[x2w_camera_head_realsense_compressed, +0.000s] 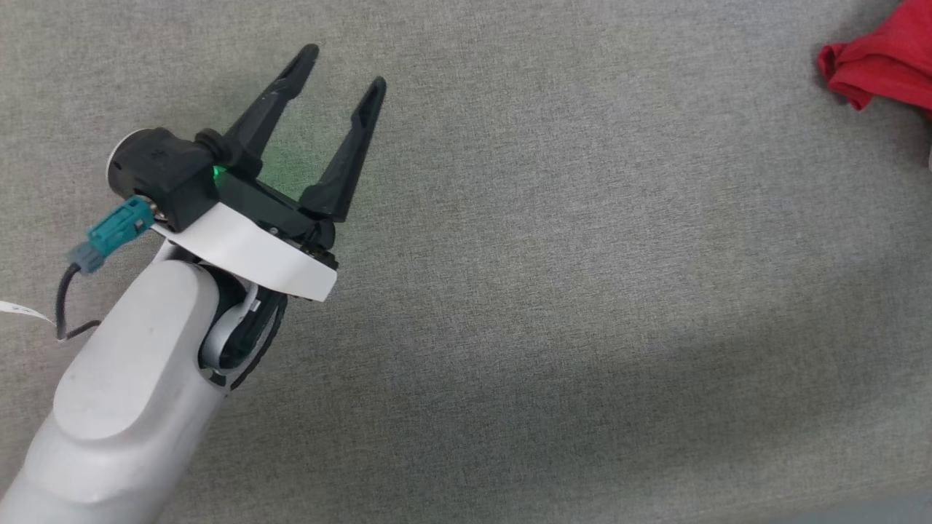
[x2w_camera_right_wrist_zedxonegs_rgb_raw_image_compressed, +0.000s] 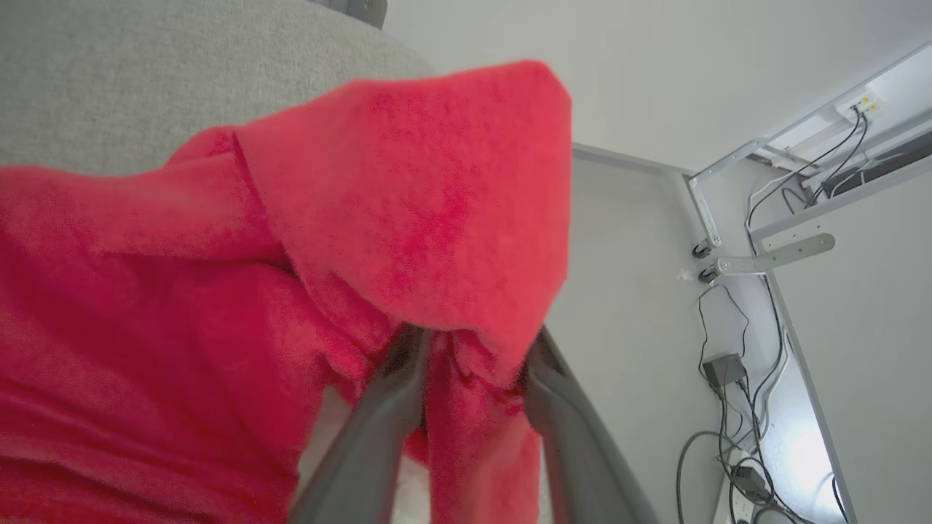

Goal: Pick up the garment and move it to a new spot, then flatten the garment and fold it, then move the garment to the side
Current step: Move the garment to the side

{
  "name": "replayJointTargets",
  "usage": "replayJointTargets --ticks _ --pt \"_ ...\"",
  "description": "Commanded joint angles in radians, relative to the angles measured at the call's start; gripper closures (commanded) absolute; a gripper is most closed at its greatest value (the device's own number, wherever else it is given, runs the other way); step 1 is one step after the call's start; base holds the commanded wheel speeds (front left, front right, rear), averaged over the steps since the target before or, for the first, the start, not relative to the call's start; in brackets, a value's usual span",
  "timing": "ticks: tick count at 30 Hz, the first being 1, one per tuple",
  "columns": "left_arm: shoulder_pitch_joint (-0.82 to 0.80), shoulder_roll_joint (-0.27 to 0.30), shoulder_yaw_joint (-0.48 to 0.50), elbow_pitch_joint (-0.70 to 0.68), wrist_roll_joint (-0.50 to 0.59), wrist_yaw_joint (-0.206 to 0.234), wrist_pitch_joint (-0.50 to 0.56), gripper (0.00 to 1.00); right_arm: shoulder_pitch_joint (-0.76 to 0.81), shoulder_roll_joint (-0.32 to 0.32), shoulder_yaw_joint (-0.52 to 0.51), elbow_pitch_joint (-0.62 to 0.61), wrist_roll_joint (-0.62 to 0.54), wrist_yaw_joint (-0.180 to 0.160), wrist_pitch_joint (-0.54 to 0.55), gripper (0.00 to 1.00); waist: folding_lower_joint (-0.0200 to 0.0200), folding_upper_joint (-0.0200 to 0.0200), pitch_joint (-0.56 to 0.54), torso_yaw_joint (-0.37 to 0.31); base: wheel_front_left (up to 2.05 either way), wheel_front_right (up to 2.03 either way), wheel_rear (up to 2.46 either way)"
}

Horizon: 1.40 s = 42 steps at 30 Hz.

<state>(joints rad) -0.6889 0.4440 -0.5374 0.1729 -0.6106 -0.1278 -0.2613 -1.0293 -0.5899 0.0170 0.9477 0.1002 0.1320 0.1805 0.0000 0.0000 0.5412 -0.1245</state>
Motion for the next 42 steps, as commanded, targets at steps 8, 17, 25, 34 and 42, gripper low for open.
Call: replayJointTargets --ticks 8,17,25,34,42 --pt "0.061 0.008 0.056 -0.015 0.008 -0.004 -0.004 0.0 -0.039 0.021 -0.031 0.048 -0.032 -0.003 -0.06 0.0 0.0 0.0 -0.043 -0.005 0.0 0.0 0.0" --pt "0.141 0.007 0.122 -0.031 0.013 -0.004 -0.004 0.0 -0.022 0.083 -0.042 0.037 -0.01 -0.003 -0.117 0.0 0.0 0.0 -0.111 0.006 0.0 0.0 0.0" --pt "0.213 0.004 0.183 -0.031 0.002 -0.004 -0.004 0.0 0.044 0.149 -0.021 -0.019 0.039 -0.003 -0.163 0.0 0.0 0.0 -0.182 0.03 0.0 0.0 0.0" --pt "0.328 -0.016 0.297 -0.04 0.018 -0.004 -0.004 0.0 0.208 0.191 0.039 -0.132 0.141 -0.003 -0.229 0.0 0.0 0.0 -0.282 0.071 0.0 0.0 0.0" --pt "0.5 -0.071 0.48 -0.089 0.097 -0.004 -0.004 0.0 0.39 0.228 0.108 -0.272 0.224 -0.002 -0.286 0.0 0.0 0.0 -0.372 0.092 0.0 0.0 0.0"
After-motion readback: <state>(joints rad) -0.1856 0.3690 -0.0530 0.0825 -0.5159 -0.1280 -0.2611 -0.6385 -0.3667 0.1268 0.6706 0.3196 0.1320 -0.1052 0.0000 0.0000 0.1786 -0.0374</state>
